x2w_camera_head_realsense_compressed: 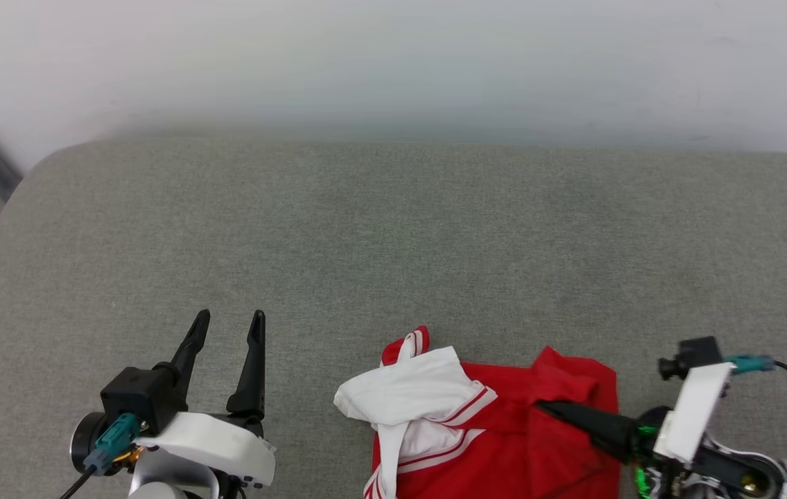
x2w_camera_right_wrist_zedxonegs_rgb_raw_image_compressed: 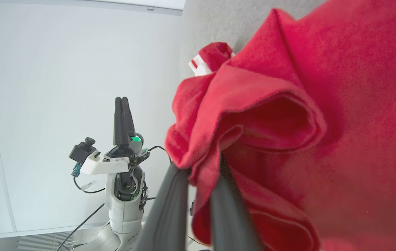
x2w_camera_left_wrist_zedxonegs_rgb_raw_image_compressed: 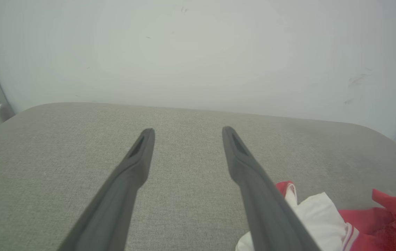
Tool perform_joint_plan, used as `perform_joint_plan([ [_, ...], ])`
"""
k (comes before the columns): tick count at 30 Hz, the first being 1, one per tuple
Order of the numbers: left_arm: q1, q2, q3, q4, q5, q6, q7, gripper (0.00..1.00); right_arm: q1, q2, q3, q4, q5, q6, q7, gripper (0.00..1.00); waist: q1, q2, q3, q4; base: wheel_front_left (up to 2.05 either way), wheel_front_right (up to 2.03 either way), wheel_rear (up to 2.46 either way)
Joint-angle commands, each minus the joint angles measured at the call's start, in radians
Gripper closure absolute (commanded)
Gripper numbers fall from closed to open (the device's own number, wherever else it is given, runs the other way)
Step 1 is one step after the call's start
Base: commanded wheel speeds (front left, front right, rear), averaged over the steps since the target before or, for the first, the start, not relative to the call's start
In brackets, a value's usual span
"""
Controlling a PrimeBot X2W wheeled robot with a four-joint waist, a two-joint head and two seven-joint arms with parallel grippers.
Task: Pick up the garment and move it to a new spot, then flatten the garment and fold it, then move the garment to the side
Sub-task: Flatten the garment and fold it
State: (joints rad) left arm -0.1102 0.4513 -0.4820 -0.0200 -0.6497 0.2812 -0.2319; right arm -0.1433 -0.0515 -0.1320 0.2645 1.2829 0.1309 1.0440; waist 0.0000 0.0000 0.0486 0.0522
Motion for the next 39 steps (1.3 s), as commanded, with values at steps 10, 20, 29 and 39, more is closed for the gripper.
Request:
perform_joint_plan([
  [10, -0.056, -0.025, -0.028, 0.018, 0.009, -0.024, 0.003, 0.00, -0.124, 0.001, 0.456, 0.066, 0.142, 0.000, -0.301, 1.00, 0.0000, 0.0000, 0.038, 0.073, 0.00, 0.00, 0.00],
  [20, -0.060, -0.037, -0.015, 0.050, 0.002, -0.032, -0.013, 0.00, -0.208, -0.002, 0.593, 0.171, -0.054, 0.000, -0.524, 0.00, 0.0000, 0.0000, 0.064, 0.085, 0.00, 0.00, 0.00],
  [29, -0.046, -0.036, -0.013, 0.067, 0.002, -0.026, -0.016, 0.00, -0.234, -0.110, 0.692, 0.031, -0.144, 0.000, -0.596, 0.00, 0.0000, 0.0000, 0.037, 0.043, 0.00, 0.00, 0.00],
  [39, -0.016, -0.033, 0.004, 0.053, -0.003, 0.005, -0.020, 0.00, -0.140, -0.257, 0.475, 0.023, -0.704, 0.000, -0.916, 0.00, 0.0000, 0.0000, 0.010, -0.010, 0.00, 0.00, 0.00],
])
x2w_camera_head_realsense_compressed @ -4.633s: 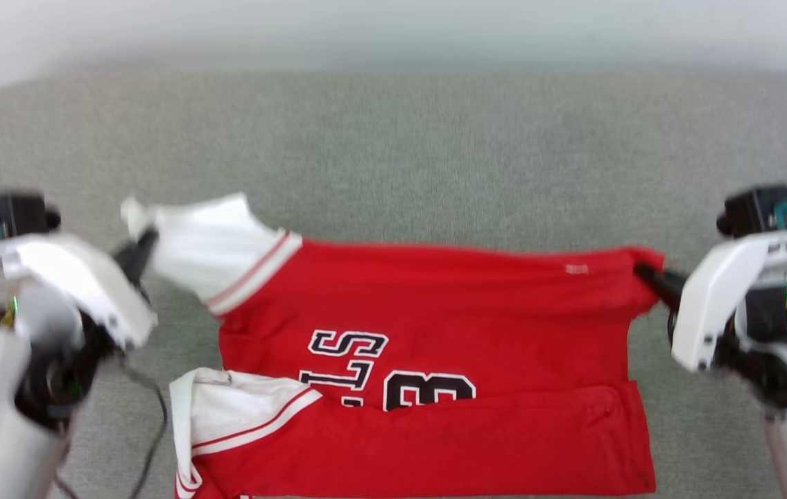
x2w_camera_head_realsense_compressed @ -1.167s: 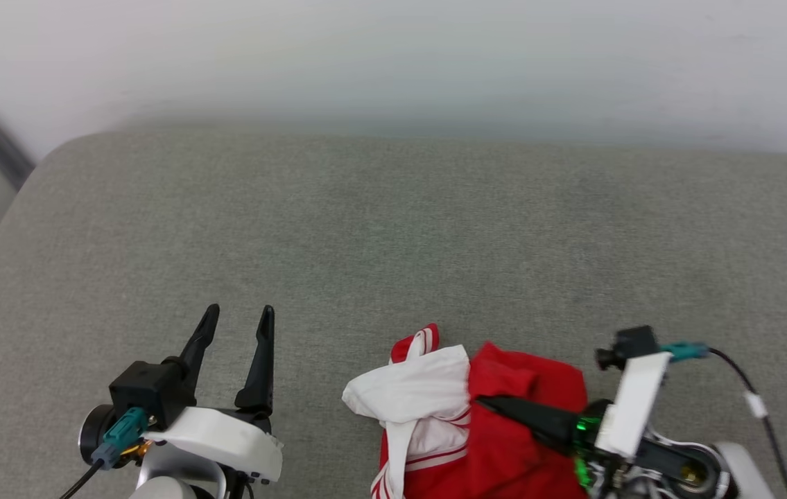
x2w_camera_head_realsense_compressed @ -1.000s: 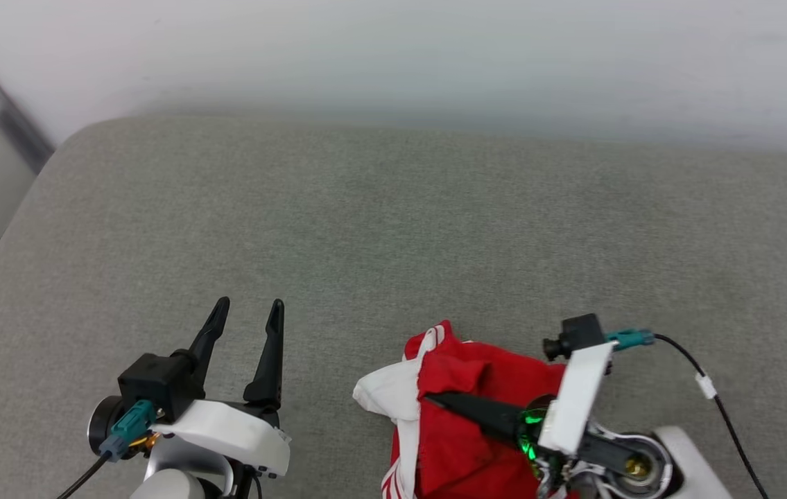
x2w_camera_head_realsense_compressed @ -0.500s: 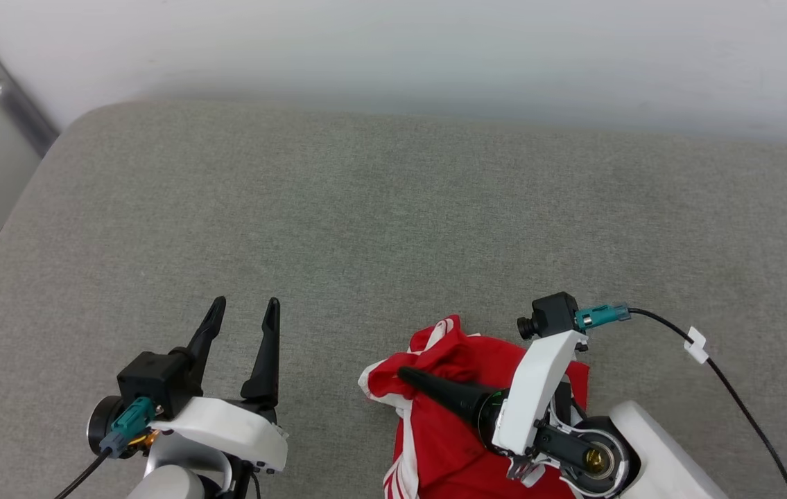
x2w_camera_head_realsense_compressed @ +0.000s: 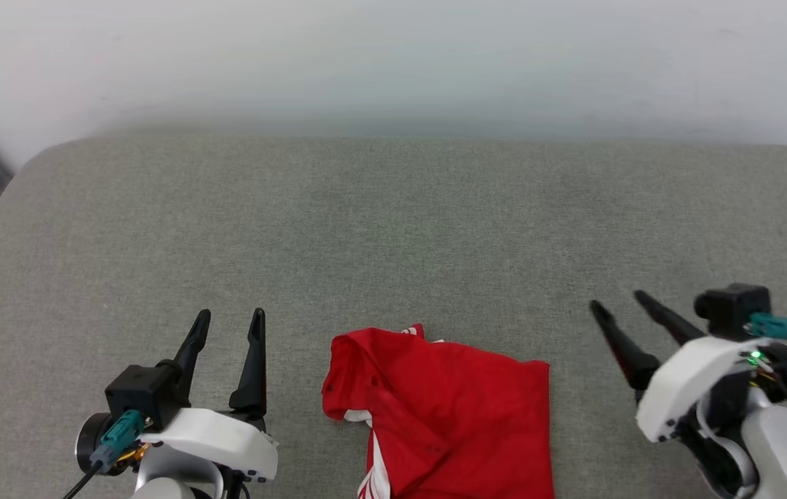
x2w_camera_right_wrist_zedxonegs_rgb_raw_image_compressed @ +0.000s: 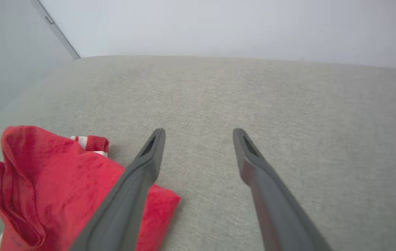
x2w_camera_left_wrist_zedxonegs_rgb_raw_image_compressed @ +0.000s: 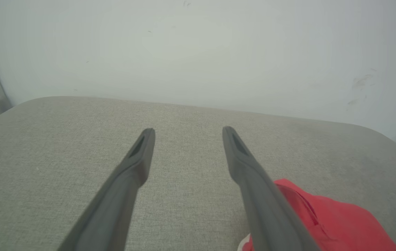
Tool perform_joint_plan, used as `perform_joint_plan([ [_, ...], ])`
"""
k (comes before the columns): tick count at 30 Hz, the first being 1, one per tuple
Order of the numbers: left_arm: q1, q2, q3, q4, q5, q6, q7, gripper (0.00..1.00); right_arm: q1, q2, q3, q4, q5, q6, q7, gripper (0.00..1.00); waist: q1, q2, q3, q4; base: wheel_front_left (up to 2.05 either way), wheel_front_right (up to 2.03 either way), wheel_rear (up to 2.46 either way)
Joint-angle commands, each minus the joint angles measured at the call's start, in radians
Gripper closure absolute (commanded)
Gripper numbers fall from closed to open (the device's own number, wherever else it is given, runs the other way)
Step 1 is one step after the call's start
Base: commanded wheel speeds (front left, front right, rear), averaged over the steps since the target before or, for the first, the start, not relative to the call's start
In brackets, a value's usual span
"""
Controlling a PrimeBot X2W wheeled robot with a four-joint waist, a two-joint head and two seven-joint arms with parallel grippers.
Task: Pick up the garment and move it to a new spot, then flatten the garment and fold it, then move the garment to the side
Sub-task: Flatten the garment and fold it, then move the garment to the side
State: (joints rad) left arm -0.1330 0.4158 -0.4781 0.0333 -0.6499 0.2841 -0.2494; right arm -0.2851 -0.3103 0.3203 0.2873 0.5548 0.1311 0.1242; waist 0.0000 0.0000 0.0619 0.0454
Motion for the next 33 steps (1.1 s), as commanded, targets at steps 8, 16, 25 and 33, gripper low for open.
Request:
perform_joint_plan([
  [8, 0.036, 0.006, 0.037, -0.011, 0.004, 0.031, -0.010, 0.00, 0.193, 0.121, -0.330, -0.150, -0.311, -0.001, -0.106, 0.00, 0.0000, 0.0000, -0.025, -0.030, 0.00, 0.00, 0.00],
  [16, 0.078, 0.010, 0.046, 0.001, 0.022, 0.029, -0.014, 0.00, 0.355, 0.216, -0.362, -0.320, -0.381, -0.001, -0.102, 0.00, 0.0000, 0.0000, -0.065, -0.044, 0.00, 0.00, 0.00],
  [25, 0.105, 0.004, 0.043, 0.014, 0.010, 0.024, -0.014, 0.00, 0.402, 0.240, -0.349, -0.390, -0.385, -0.001, -0.069, 0.00, 0.0000, 0.0000, -0.080, -0.049, 0.00, 0.00, 0.00],
  [33, 0.084, 0.006, 0.051, 0.015, 0.010, 0.019, -0.015, 0.00, 0.402, 0.245, -0.367, -0.399, -0.365, -0.001, -0.038, 0.00, 0.0000, 0.0000, -0.072, -0.056, 0.00, 0.00, 0.00],
])
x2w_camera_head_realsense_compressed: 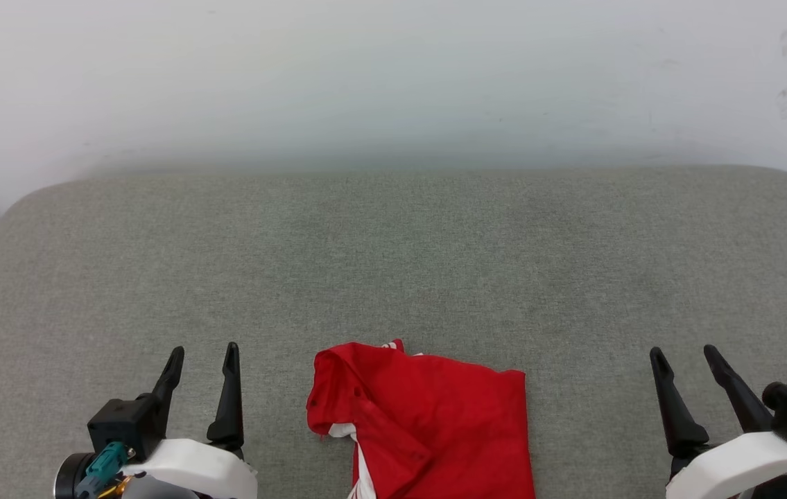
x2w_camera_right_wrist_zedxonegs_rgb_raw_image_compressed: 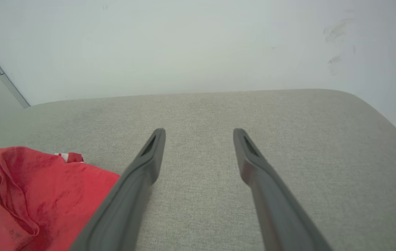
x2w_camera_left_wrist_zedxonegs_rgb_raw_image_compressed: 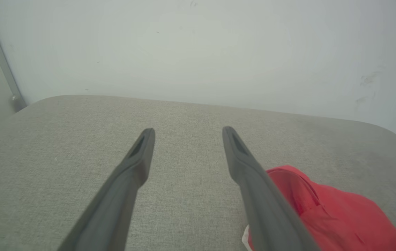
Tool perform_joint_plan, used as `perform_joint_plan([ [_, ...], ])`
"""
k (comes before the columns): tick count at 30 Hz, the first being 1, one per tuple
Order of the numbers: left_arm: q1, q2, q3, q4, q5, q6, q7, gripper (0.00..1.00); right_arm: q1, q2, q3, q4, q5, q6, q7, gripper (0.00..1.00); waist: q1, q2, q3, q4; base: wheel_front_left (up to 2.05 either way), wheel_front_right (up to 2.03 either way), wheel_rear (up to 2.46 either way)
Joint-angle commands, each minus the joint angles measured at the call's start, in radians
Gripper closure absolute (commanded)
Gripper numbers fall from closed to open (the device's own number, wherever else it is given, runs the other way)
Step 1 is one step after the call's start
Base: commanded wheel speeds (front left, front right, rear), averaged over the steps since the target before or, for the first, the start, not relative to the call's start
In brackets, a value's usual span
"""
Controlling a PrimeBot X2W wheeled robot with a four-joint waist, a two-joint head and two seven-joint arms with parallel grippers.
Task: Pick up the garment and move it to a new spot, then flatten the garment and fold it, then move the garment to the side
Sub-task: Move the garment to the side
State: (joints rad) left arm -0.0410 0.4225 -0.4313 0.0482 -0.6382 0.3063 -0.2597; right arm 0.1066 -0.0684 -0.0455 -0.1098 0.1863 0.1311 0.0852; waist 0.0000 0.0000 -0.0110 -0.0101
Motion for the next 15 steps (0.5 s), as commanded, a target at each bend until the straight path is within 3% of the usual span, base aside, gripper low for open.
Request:
perform_joint_plan([
  [1, -0.009, -0.001, 0.006, -0.001, -0.002, -0.003, -0.005, 0.00, 0.008, 0.004, -0.009, 0.001, 0.025, -0.001, 0.015, 0.00, 0.0000, 0.0000, 0.002, -0.002, 0.00, 0.00, 0.00],
  [4, -0.012, -0.004, 0.015, -0.005, 0.000, -0.003, -0.006, 0.00, -0.016, -0.005, -0.058, 0.035, 0.136, -0.001, 0.109, 0.00, 0.0000, 0.0000, 0.006, -0.005, 0.00, 0.00, 0.00],
  [10, -0.034, -0.019, 0.028, -0.023, 0.018, -0.010, -0.007, 0.00, -0.073, -0.067, -0.164, 0.189, 0.303, 0.000, 0.417, 0.00, 0.0000, 0.0000, 0.039, 0.020, 0.00, 0.00, 0.00],
  [15, -0.066, -0.043, 0.029, -0.026, 0.039, -0.028, -0.007, 0.00, -0.132, -0.029, -0.172, 0.321, 0.520, -0.001, 0.642, 0.00, 0.0000, 0.0000, 0.079, 0.066, 0.00, 0.00, 0.00],
])
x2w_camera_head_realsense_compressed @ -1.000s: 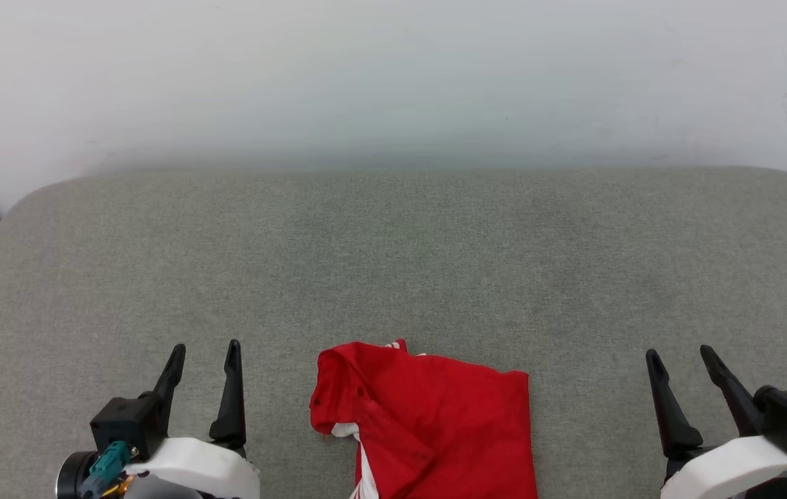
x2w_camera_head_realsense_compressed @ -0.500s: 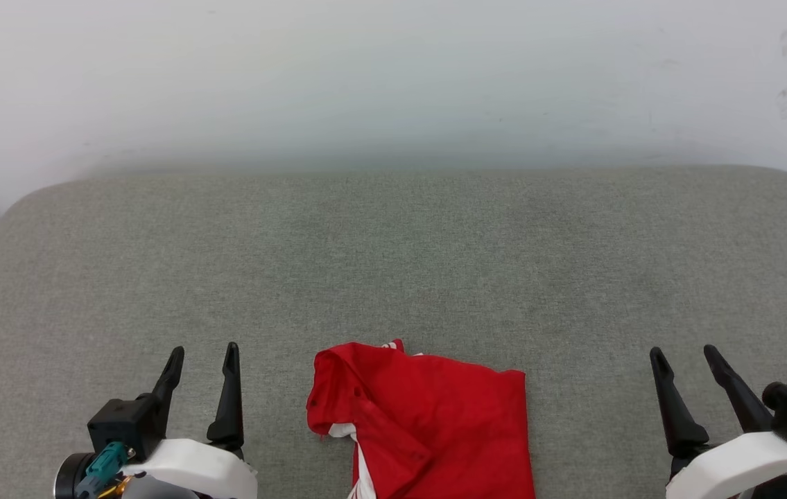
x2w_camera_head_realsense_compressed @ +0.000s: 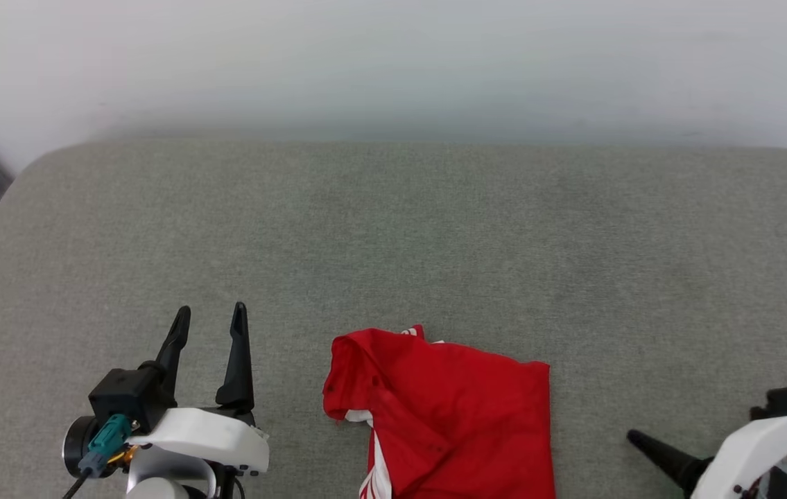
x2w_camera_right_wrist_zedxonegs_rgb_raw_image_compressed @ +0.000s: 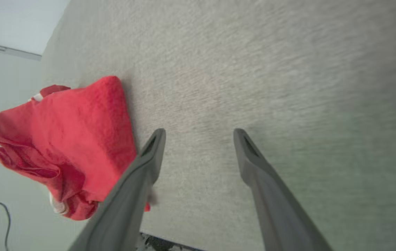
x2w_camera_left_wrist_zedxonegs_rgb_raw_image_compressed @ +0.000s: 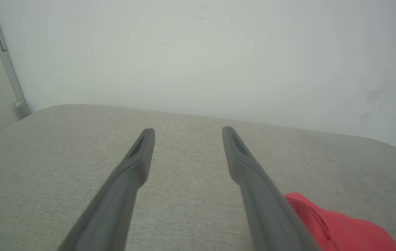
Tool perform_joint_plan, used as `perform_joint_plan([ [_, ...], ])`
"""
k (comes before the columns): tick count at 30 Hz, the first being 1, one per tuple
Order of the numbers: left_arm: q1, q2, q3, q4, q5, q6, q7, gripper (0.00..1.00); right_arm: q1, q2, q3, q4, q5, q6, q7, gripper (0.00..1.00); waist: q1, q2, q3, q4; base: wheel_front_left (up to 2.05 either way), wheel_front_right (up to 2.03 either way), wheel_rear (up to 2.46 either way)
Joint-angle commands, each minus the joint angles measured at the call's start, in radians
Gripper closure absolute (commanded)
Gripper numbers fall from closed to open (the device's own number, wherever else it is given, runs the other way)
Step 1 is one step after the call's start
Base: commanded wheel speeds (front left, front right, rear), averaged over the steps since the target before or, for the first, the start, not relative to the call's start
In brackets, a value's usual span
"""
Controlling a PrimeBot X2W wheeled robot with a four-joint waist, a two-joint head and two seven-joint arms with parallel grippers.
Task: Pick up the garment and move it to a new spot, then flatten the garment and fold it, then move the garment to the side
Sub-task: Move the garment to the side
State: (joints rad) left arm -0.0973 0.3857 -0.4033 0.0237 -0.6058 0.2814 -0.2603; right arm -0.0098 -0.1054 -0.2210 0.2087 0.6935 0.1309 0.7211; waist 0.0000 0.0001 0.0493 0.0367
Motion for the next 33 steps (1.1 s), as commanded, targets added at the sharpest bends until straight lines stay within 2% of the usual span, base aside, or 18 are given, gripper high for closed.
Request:
perform_joint_plan([
  [1, -0.015, -0.010, 0.003, -0.001, 0.009, -0.008, -0.007, 0.00, -0.027, 0.017, 0.012, 0.014, 0.056, 0.000, 0.043, 0.00, 0.0000, -0.0001, 0.026, 0.028, 0.00, 0.00, 0.00],
  [5, -0.036, -0.030, 0.008, 0.006, 0.025, -0.024, -0.007, 0.00, -0.071, 0.040, 0.065, 0.063, 0.196, 0.000, 0.126, 0.00, 0.0000, -0.0001, 0.058, 0.058, 0.00, 0.00, 0.00],
  [13, -0.070, -0.060, 0.015, 0.033, 0.051, -0.062, -0.006, 0.00, -0.143, 0.053, 0.185, 0.195, 0.299, -0.001, 0.123, 0.00, 0.0000, -0.0001, 0.101, 0.106, 0.00, 0.00, 0.00],
  [14, -0.073, -0.063, 0.016, 0.035, 0.054, -0.066, -0.006, 0.00, -0.147, 0.053, 0.197, 0.209, 0.304, -0.001, 0.122, 0.40, 0.0000, -0.0001, 0.103, 0.110, 0.00, 0.00, 0.00],
  [15, -0.074, -0.066, 0.018, 0.039, 0.058, -0.069, -0.006, 0.00, -0.149, 0.052, 0.209, 0.219, 0.307, -0.001, 0.117, 0.65, 0.0000, -0.0001, 0.103, 0.113, 0.00, 0.00, 0.00],
  [16, -0.074, -0.069, 0.021, 0.043, 0.060, -0.071, -0.006, 0.00, -0.154, 0.050, 0.220, 0.223, 0.313, -0.001, 0.110, 0.95, 0.0000, -0.0001, 0.103, 0.115, 0.00, 0.00, 0.00],
  [17, -0.073, -0.071, 0.023, 0.047, 0.062, -0.075, -0.006, 0.00, -0.158, 0.045, 0.230, 0.220, 0.318, -0.001, 0.103, 1.00, 0.0000, -0.0001, 0.101, 0.117, 0.00, 0.00, 0.00],
  [25, -0.043, -0.077, 0.044, 0.055, 0.075, -0.080, -0.006, 0.00, -0.186, -0.056, 0.364, 0.074, 0.268, 0.000, 0.027, 1.00, 0.0000, -0.0001, 0.066, 0.075, 0.00, 0.00, 0.00],
  [26, -0.034, -0.077, 0.047, 0.050, 0.075, -0.082, -0.006, 0.00, -0.193, -0.107, 0.417, 0.025, 0.217, 0.000, 0.014, 1.00, 0.0000, -0.0001, 0.059, 0.044, 0.00, 0.00, 0.00],
  [27, -0.034, -0.077, 0.047, 0.050, 0.075, -0.082, -0.006, 0.00, -0.193, -0.107, 0.417, 0.025, 0.217, 0.000, 0.014, 1.00, 0.0000, -0.0001, 0.059, 0.044, 0.00, 0.00, 0.00],
  [28, -0.032, -0.077, 0.050, 0.043, 0.079, -0.082, -0.005, 0.00, -0.206, -0.163, 0.463, -0.018, 0.144, 0.000, 0.003, 1.00, 0.0000, -0.0001, 0.062, 0.007, 0.00, 0.00, 0.00],
  [29, -0.031, -0.076, 0.053, 0.041, 0.081, -0.081, -0.005, 0.00, -0.211, -0.190, 0.482, -0.029, 0.106, -0.001, 0.003, 1.00, 0.0000, -0.0001, 0.064, -0.015, 0.00, 0.00, 0.00],
  [33, -0.033, -0.074, 0.054, 0.036, 0.085, -0.084, -0.005, 0.00, -0.240, -0.261, 0.493, -0.036, -0.037, -0.001, 0.017, 1.00, 0.0000, -0.0001, 0.072, -0.108, 0.00, 0.00, 0.00],
])
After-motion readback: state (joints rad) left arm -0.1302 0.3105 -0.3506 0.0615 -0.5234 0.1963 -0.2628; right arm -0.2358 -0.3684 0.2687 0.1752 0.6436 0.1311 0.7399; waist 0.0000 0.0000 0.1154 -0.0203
